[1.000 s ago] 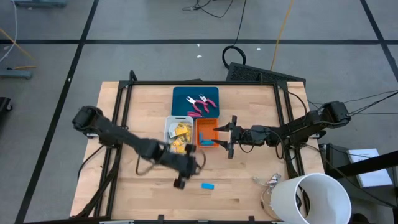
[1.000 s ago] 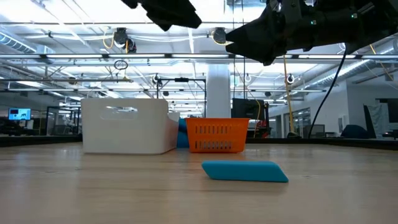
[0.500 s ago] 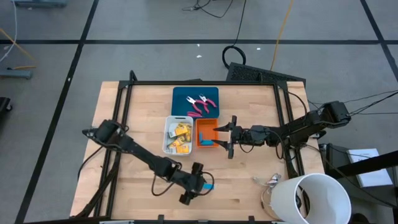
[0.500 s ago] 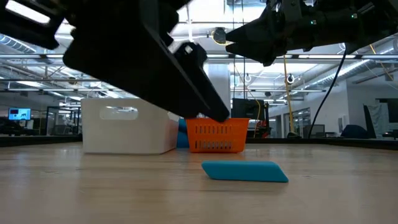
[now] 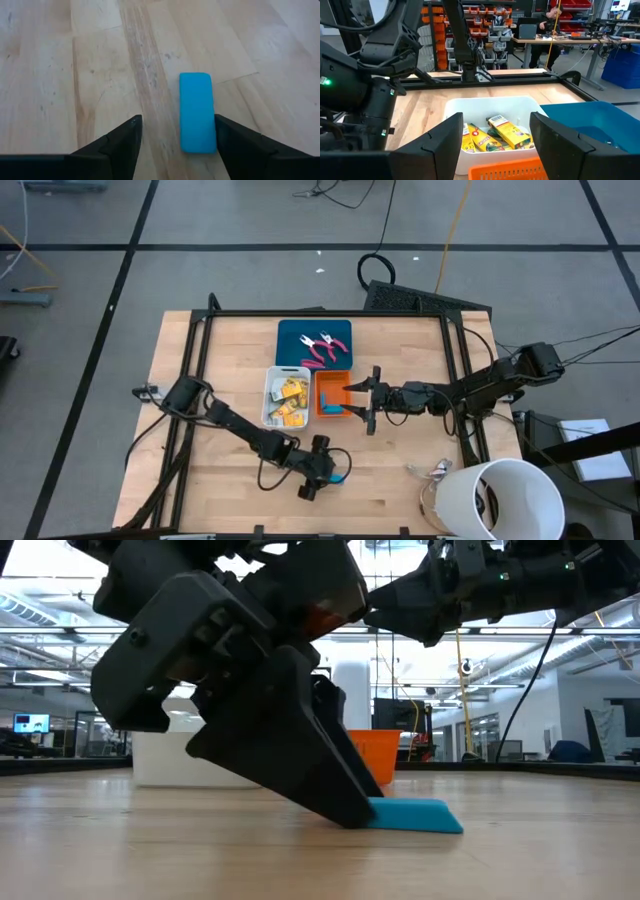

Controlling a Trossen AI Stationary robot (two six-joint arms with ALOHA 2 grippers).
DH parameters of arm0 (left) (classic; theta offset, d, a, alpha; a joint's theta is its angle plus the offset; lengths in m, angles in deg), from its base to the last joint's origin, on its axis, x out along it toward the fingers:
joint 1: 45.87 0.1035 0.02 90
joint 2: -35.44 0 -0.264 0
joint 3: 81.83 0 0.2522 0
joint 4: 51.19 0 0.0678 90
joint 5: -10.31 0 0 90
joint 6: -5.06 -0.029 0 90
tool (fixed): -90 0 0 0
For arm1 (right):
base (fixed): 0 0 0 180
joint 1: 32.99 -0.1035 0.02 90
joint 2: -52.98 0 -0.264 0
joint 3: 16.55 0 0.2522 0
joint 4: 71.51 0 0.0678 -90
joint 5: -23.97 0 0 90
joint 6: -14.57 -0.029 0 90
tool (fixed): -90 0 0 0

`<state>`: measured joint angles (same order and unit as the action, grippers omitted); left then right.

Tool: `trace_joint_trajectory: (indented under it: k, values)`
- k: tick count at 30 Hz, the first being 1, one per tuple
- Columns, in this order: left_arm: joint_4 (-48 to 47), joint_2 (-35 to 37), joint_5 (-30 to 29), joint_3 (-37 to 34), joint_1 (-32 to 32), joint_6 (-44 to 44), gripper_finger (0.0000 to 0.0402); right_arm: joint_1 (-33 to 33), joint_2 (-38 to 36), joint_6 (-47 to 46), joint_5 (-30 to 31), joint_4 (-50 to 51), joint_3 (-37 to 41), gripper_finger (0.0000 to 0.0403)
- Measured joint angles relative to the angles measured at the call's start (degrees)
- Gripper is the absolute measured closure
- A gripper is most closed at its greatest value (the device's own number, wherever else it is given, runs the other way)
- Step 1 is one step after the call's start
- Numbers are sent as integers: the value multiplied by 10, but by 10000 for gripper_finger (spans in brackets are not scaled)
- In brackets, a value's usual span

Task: Pick & Place School Supplies
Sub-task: Put the blue eraser into the orange bin

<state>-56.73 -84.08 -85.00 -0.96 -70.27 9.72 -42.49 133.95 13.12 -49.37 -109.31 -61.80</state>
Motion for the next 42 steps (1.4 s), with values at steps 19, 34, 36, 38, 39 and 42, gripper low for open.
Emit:
trace_joint_trajectory:
  k: [19,34,36,38,39,42]
  values:
    - [-11,-2,7,1,0,-14,328,0,0,-7,0,0,0,181]
    - [-153,157,-160,0,5,-55,327,0,0,-2,0,-9,0,181]
    - [-191,178,-183,0,16,-48,327,0,0,-2,-1,-13,0,181]
    - [-214,192,-200,0,28,-41,327,0,0,-3,-2,-15,0,181]
    - [-228,198,-206,0,35,-39,327,0,0,-4,-2,-16,0,181]
    - [-233,205,-208,0,66,-34,327,0,0,-7,-2,-18,0,181]
